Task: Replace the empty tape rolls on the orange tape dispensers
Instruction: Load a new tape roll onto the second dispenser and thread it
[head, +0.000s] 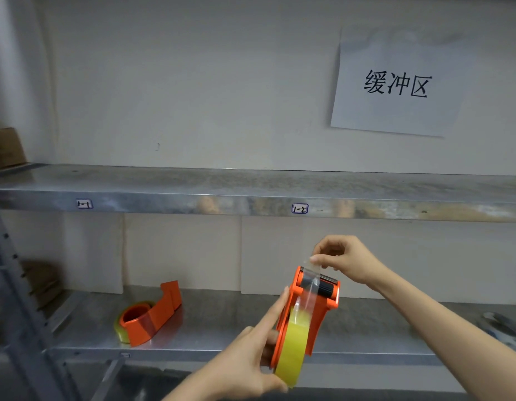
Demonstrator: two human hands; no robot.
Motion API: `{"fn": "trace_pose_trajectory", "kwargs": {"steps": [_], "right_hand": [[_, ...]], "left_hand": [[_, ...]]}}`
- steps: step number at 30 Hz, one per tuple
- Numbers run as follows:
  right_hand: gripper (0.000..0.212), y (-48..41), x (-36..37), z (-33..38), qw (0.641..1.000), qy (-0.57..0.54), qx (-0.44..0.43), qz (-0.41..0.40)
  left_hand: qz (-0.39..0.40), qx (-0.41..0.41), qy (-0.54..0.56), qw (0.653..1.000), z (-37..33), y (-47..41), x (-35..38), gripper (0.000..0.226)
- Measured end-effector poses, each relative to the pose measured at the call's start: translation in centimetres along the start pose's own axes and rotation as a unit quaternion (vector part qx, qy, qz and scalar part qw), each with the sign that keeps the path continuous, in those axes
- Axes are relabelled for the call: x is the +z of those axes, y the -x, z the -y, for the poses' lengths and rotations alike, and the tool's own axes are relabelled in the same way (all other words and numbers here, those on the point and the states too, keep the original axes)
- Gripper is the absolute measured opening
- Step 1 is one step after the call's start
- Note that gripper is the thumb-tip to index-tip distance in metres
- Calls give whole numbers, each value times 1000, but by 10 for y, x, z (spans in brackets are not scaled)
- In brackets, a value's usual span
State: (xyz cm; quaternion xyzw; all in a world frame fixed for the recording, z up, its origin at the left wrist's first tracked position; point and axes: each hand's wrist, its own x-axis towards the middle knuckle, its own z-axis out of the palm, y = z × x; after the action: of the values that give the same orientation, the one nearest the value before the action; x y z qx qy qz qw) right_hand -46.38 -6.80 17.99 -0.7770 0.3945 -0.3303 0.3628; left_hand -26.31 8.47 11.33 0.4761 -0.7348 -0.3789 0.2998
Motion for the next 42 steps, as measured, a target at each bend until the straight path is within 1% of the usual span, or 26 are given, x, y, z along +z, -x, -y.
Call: {"fn": "trace_pose_trajectory", "kwargs": {"steps": [4, 11, 15, 19, 22, 24, 26, 30, 33, 35, 38, 42], "right_hand": [[7, 0, 3, -10, 999, 0, -43, -9], [19, 0, 9, -18, 998, 5, -63, -22], [25, 2, 10, -16, 989, 89, -115, -25], [19, 3, 8, -14, 971, 189, -145, -23], [1, 5, 7, -16, 967, 210, -147, 2], [8, 6, 6, -21, 963, 222, -152, 17], [8, 5, 5, -23, 957, 249, -147, 31], [12, 3, 1, -25, 925, 338, -166, 54], [16, 3, -3, -24, 910, 371, -167, 81], [18, 2, -4, -22, 909, 374, -155, 102], [20, 1, -6, -18, 916, 360, -128, 123], [24, -2, -8, -17, 914, 361, -108, 148]], "left_hand": [[16, -10, 23, 1000, -3, 1, 0, 121], [24, -15, 43, 999, 0, -1, -1, 123], [33, -17, 48, 998, 2, 0, -2, 122], [44, -20, 45, 998, 2, 2, -3, 119], [50, -18, 57, 997, 1, 5, -3, 118], [55, -19, 57, 997, 0, 6, -3, 117], [55, -23, 57, 997, -2, 6, -3, 117], [50, -33, 64, 996, -1, 6, -4, 119], [44, -33, 44, 998, 2, 5, -6, 122], [47, -24, 38, 998, 2, 4, -7, 122], [60, -7, 46, 997, 3, 1, -8, 121], [68, 2, 57, 996, 5, -2, -9, 119]]}}
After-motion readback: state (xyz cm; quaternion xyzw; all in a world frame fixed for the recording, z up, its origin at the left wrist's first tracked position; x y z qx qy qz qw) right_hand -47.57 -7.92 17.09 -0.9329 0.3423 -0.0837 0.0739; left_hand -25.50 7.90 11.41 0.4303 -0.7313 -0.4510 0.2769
